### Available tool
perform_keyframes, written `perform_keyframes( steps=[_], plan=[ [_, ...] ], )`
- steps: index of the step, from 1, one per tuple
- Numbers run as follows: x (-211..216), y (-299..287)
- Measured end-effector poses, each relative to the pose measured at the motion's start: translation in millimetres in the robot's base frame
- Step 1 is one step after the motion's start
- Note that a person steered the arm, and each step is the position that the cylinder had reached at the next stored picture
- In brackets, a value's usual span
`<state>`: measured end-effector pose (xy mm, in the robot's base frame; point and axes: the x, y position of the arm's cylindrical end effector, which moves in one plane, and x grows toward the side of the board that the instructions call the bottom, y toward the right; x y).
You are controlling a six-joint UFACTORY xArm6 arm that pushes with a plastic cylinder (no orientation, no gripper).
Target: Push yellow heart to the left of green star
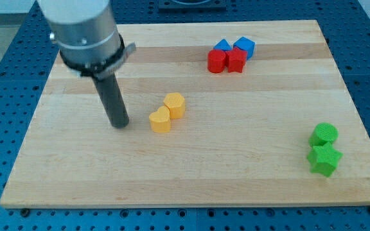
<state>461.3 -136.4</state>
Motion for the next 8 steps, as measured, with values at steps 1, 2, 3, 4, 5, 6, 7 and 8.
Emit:
perform_keyframes(
  steps=[1, 2, 3, 4, 5, 6, 7, 8],
  plan=[
    [-11, 18],
    [-3, 59],
    [14, 83],
    [33, 83],
    [57, 84],
    [75, 87],
    [85, 100],
    [88, 127]
  ],
)
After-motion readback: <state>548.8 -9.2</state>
